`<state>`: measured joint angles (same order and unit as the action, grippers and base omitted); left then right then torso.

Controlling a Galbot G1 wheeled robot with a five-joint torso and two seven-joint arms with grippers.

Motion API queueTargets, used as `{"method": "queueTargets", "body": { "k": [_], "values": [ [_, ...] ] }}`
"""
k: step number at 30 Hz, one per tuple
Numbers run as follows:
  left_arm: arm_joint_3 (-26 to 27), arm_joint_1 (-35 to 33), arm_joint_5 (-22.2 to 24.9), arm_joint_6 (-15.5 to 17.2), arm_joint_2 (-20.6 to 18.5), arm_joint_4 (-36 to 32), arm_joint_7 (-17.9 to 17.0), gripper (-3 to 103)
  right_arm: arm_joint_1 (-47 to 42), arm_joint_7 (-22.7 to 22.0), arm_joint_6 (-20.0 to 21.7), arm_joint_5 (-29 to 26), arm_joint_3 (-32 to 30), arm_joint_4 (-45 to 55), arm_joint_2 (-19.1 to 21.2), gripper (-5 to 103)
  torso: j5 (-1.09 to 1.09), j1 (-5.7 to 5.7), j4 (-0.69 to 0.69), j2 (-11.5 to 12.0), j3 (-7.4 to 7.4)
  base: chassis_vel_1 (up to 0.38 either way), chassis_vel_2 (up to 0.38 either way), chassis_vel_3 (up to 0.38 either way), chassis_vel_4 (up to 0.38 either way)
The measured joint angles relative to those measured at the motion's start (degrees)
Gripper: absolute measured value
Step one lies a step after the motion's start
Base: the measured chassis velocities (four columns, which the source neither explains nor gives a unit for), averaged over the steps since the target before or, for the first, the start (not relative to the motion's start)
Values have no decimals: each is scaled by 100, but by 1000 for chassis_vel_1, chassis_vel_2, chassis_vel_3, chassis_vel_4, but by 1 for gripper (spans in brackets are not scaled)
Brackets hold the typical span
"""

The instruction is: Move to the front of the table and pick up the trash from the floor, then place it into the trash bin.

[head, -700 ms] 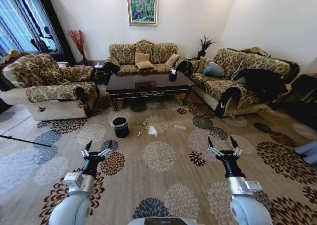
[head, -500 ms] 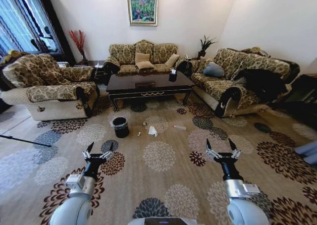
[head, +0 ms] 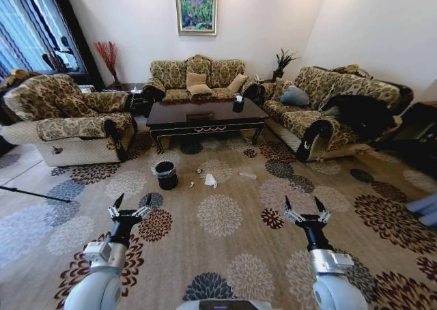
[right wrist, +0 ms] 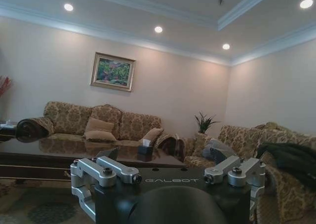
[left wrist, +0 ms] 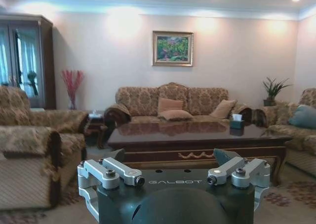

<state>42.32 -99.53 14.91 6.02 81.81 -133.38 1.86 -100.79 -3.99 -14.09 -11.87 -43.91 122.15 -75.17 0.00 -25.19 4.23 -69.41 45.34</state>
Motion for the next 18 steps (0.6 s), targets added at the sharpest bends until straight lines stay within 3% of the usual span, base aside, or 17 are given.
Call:
{"method": "queueTargets", "body": {
  "k": [18],
  "values": [
    [-117, -265, 93, 17, 88, -124, 57, 100, -62, -434, 317, -89, -316, 207, 38, 100, 0, 1, 0, 0, 0, 0, 0, 0, 0]
  ]
}}
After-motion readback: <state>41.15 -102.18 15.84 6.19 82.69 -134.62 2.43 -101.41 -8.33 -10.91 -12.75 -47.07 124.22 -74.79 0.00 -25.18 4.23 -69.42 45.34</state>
